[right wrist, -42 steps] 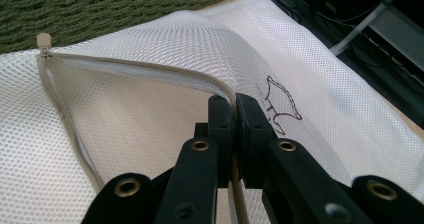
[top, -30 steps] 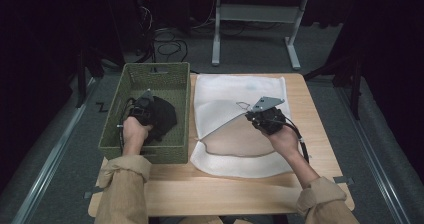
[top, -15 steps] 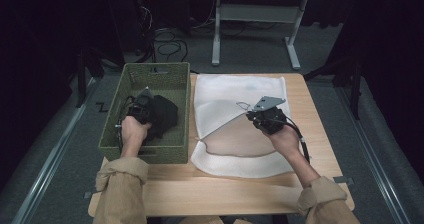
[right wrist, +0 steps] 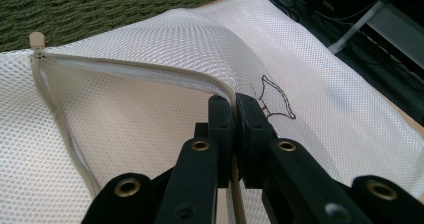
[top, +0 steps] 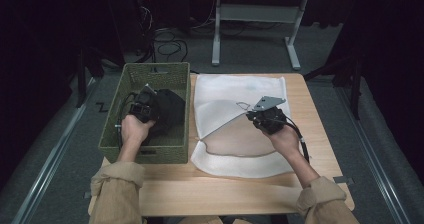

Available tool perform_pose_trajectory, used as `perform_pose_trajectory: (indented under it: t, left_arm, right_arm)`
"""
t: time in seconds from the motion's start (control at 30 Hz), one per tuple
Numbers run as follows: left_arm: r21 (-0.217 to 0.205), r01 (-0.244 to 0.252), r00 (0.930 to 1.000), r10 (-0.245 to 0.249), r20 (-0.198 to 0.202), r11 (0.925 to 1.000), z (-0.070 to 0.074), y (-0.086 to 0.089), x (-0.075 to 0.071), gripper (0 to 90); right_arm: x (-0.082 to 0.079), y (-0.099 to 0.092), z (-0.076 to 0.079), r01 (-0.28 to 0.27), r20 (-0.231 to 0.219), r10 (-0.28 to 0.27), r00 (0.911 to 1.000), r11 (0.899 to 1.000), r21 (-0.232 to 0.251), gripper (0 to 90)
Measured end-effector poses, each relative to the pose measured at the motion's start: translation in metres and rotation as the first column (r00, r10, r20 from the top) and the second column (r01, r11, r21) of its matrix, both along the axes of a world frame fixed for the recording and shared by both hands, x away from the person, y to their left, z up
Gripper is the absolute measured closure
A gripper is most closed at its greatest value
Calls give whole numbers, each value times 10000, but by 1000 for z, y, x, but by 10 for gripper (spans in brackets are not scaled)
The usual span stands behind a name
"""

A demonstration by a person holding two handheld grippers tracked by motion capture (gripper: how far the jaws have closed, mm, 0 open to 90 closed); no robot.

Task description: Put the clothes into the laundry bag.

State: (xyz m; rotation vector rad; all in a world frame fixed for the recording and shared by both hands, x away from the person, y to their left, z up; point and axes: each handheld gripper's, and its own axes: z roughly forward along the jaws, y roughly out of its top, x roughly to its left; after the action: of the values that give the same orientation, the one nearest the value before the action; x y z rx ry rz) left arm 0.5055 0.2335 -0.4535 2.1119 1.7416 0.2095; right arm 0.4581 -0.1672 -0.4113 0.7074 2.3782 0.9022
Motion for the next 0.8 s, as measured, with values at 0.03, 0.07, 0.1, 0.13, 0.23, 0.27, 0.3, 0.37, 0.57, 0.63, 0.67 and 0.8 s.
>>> perform_pose_trajectory:
  t: [0.03,0.07,0.1,0.13,0.23,0.27,0.3,0.37,0.57,0.63,0.67,0.8]
  left_arm:
    - [0,0,10000,0,0,10000,0,0,0,653]
    - [-82,116,9999,-115,66,9999,4,1,-3,653]
    - [-82,116,9999,-115,66,9999,4,1,-3,653]
    - [-142,161,9996,-158,213,9998,7,3,-7,653]
    - [-224,203,9992,-196,337,9995,10,5,-10,653]
    - [-241,230,9990,-220,376,9994,11,6,-11,652]
    - [-261,234,9990,-224,398,9994,11,7,-11,652]
    - [-283,304,9988,-293,386,9991,12,8,-12,652]
    - [-367,579,9964,-554,648,9976,18,4,-18,650]
    - [-385,628,9957,-600,706,9973,19,3,-19,649]
    - [-493,679,9945,-637,830,9965,22,3,-20,648]
    - [-599,740,9931,-681,960,9955,25,3,-23,648]
  right_arm:
    - [0,0,0,0,0,0,10000,10000,0,870]
    - [0,-1,0,-12,40,12,10000,10000,-17,870]
    - [0,-1,0,-12,40,12,10000,10000,-17,870]
    - [0,0,-1,-33,60,33,10000,10000,-10,870]
    - [0,1,-1,30,16,-30,10000,10000,4,870]
    - [0,1,0,-8,2,8,10000,10000,-18,870]
    - [1,1,0,-21,20,21,10000,10000,-19,870]
    - [1,2,0,-21,8,21,10000,10000,-35,870]
    - [1,2,0,39,3,-39,10000,10000,-43,870]
    - [1,3,0,51,-46,-51,10000,10000,-19,870]
    - [2,3,0,4,-2,-4,10000,10000,-37,870]
    - [3,3,1,-19,43,19,10000,10000,-18,870]
